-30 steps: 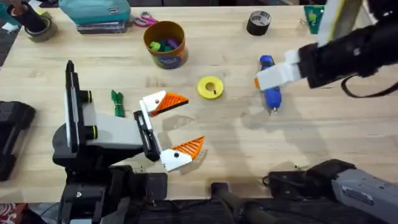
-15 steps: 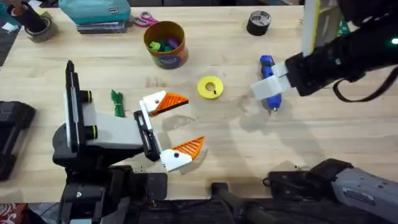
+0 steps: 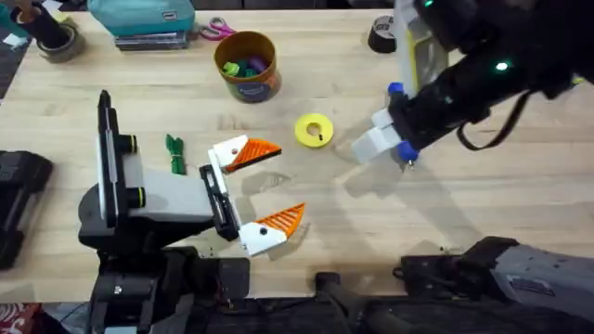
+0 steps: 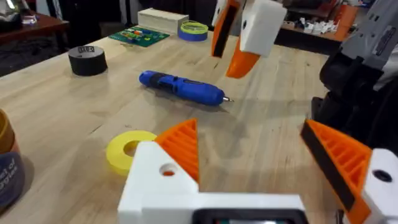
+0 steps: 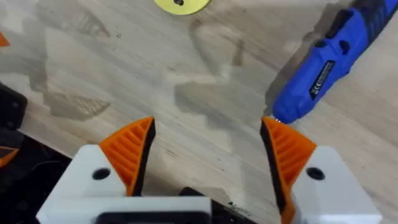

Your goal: Pick up the gripper from the table and insert it into the empty holder that is missing its gripper. Then pick up a screw, insert it into the mounting hole, and use the screwdriver to tighten it. Finally, clean up the table by picking up the vegetable and placing it into the bucket.

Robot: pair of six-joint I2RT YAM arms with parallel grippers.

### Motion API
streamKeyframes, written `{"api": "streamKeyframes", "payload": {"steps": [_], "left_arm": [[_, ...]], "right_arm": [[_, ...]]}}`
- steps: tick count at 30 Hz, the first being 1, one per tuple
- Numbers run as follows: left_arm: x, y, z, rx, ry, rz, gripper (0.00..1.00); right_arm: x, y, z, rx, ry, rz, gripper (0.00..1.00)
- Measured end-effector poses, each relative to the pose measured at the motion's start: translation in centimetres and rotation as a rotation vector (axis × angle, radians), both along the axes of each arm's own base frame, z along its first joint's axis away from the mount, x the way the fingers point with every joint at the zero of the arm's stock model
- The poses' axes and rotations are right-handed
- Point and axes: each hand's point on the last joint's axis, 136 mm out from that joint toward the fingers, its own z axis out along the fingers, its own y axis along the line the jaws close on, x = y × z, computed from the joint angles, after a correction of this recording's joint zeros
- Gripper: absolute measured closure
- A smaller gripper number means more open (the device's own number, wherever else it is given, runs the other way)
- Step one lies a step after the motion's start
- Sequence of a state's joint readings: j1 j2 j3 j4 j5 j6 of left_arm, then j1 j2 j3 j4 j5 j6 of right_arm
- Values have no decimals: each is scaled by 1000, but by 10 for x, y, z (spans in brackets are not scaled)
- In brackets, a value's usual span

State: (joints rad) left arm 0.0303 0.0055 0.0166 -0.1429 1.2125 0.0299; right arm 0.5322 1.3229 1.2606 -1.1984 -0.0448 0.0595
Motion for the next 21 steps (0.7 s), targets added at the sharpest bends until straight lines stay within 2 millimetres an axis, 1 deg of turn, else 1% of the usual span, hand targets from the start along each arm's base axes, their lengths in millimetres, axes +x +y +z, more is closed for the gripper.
{"api": "streamKeyframes", "payload": {"steps": [5,10,15,21], "left_arm": [[0,0,0,0,0,0,15],[0,0,0,0,0,0,15],[0,0,0,0,0,0,15],[0,0,0,0,0,0,16]], "right_arm": [[2,11,-11,-13,27,8,6],[8,21,-11,-11,-12,24,6],[10,22,-12,-19,-29,26,6],[14,24,-22,-18,-43,25,5]]}}
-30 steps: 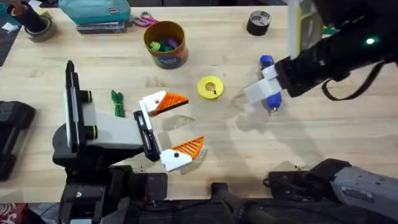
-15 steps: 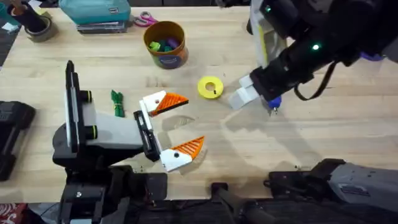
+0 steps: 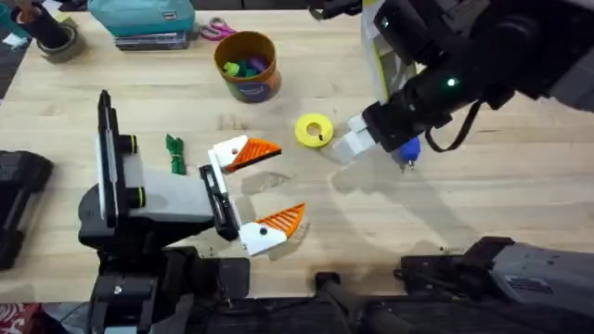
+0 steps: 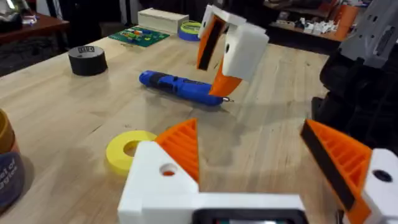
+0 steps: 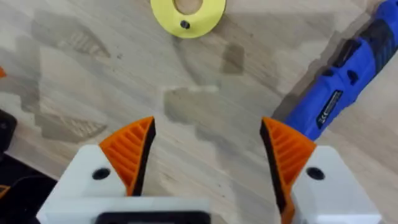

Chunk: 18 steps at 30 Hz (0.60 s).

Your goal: Pick up the gripper from the table and insert it into the empty holder that is missing its gripper. Then pick up a screw, insert it into the mounting hole, and use the screwdriver to tighten it. Finally, clean up the table by picking up the vegetable and placing it into the bucket.

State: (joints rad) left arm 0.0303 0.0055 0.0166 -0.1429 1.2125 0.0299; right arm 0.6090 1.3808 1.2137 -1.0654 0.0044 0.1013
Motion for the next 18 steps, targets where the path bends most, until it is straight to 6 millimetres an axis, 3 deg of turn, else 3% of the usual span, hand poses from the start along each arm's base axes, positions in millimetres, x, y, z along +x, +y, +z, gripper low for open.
{"api": "streamKeyframes", "payload": {"steps": [6,18], "left_arm": [[0,0,0,0,0,0,15],[0,0,0,0,0,0,15]], "right_arm": [[4,6,-3,5,-11,9,6],[16,15,-47,-62,82,10,5]]}}
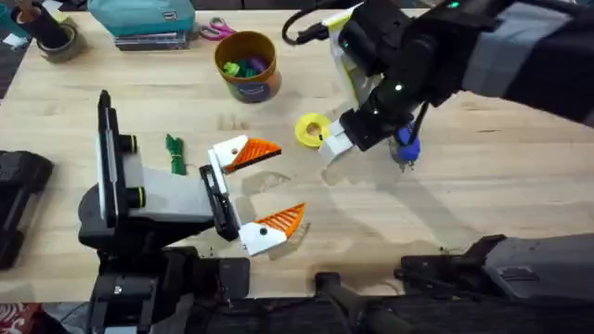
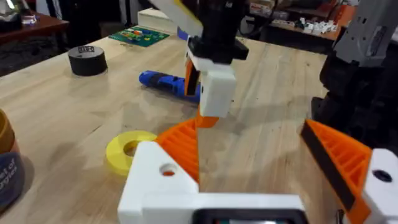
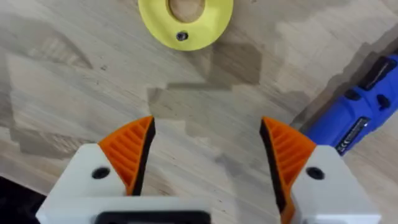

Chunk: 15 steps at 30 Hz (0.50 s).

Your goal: Pick up the gripper from the table and insert it into the empty holder that is missing its gripper. Then pick up a screw, insert it into the mounting hole, and use the screwdriver to tighten it. Finally, clean up the table by picking up the vegetable and placing it into the bucket.

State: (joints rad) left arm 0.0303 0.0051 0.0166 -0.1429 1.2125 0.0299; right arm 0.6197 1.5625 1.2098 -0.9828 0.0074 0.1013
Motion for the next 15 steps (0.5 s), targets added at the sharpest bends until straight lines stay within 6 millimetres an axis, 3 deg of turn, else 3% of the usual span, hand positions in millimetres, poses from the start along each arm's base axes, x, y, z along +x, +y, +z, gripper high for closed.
{"api": "streamKeyframes", "payload": {"steps": [8,15], "left_arm": [[0,0,0,0,0,0,15],[0,0,0,0,0,0,15]], "right_arm": [[5,6,-17,-17,23,8,5],[10,13,-17,1,-2,13,5]]}}
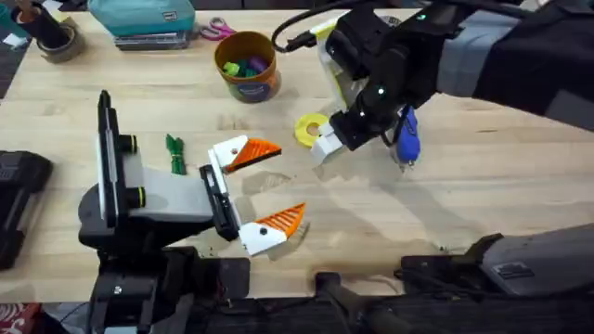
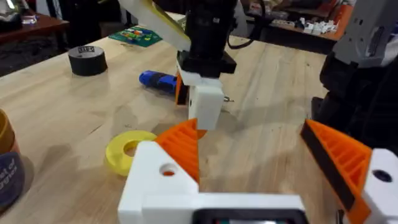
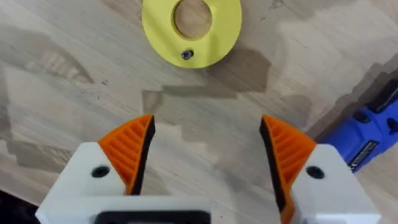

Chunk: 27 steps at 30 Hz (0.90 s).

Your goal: Pick up the gripper from the table and insert it into the empty holder that is missing its gripper. Then pick up a screw, insert it into the mounting hole, and use the screwdriver to tighten it. Finally, clean up the table by picking up the vegetable and placing it into the bucket.

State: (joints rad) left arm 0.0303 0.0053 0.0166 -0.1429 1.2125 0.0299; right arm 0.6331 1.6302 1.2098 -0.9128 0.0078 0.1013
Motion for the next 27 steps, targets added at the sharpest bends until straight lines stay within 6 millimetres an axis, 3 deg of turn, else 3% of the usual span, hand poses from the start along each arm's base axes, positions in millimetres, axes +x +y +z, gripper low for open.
{"api": "streamKeyframes", "payload": {"steps": [14,27], "left_arm": [[0,0,0,0,0,0,16],[0,0,0,0,0,0,15]], "right_arm": [[14,11,-10,-16,18,2,5],[17,14,-8,-8,6,6,12]]}}
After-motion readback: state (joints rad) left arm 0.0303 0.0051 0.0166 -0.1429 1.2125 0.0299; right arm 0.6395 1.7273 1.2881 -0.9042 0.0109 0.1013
